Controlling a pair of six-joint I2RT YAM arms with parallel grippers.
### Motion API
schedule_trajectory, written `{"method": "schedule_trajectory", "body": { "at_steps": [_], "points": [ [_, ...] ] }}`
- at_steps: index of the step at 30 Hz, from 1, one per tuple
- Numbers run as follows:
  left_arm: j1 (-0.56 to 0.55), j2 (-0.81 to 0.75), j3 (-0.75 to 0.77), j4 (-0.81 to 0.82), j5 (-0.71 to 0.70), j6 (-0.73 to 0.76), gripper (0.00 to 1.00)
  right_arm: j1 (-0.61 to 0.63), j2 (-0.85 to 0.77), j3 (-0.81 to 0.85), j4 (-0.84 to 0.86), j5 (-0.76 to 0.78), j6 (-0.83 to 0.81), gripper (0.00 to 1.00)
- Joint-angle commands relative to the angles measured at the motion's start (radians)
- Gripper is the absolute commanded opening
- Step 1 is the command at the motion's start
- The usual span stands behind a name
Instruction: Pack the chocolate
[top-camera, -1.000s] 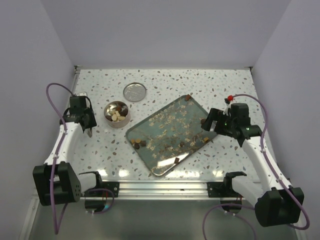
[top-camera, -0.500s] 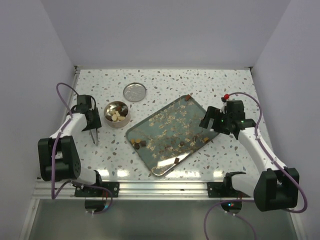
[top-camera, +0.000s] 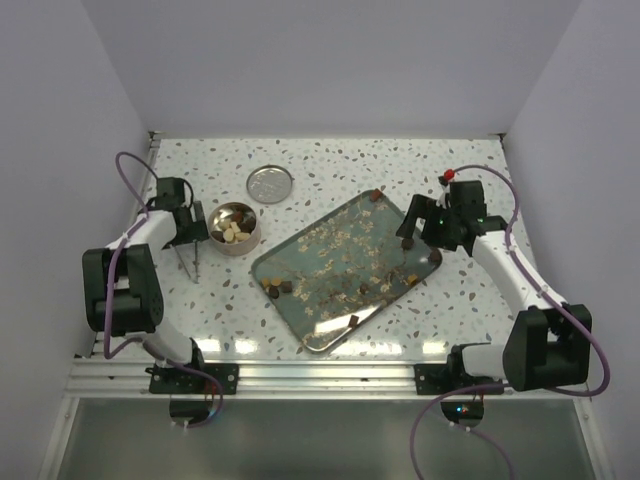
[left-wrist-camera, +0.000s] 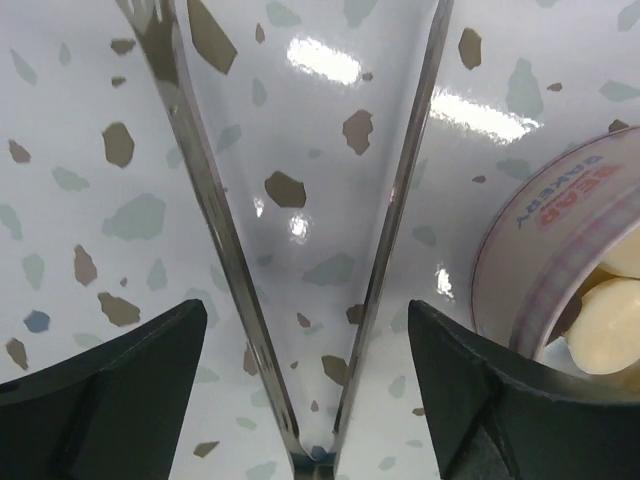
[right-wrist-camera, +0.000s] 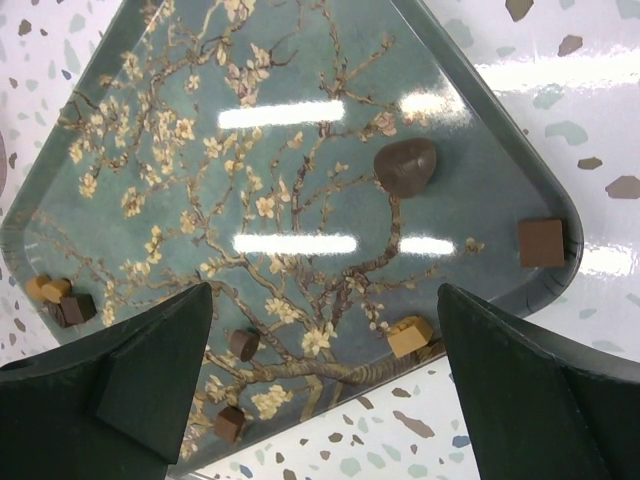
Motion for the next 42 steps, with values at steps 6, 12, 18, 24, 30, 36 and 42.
{"method": "schedule_trajectory", "body": {
  "at_steps": [6, 12, 18, 24, 30, 36, 42],
  "points": [
    [0.014, -0.035, 0.092, 0.008, -0.055, -0.007, 1.0, 0.004, -0.028, 0.049, 0.001, -0.025, -0.025, 0.98],
    [0.026, -0.121, 0.157, -0.08, -0.096, 0.027, 1.0, 0.006, -0.083, 0.037, -0.019, -0.034, -0.035, 0.98],
    [0.028, -0.149, 0.319, -0.148, -0.06, 0.07, 1.0, 0.004, -0.125, 0.047, -0.055, -0.032, -0.05, 0.98],
    [-0.004, -0.01, 0.535, -0.177, 0.02, 0.095, 1.0, 0.004, -0.139, 0.047, -0.062, -0.019, -0.027, 0.98],
    [-0.161, 0.184, 0.635, -0.119, 0.023, 0.125, 0.98, 0.007, -0.074, 0.11, -0.047, 0.012, 0.004, 0.96],
    [-0.238, 0.339, 0.683, -0.03, 0.134, 0.113, 0.96, 0.033, 0.022, 0.173, 0.001, 0.053, 0.013, 0.95],
    [-0.262, 0.471, 0.756, -0.021, 0.141, 0.092, 0.96, 0.088, 0.122, 0.224, 0.03, 0.075, 0.028, 0.95]
  ]
}}
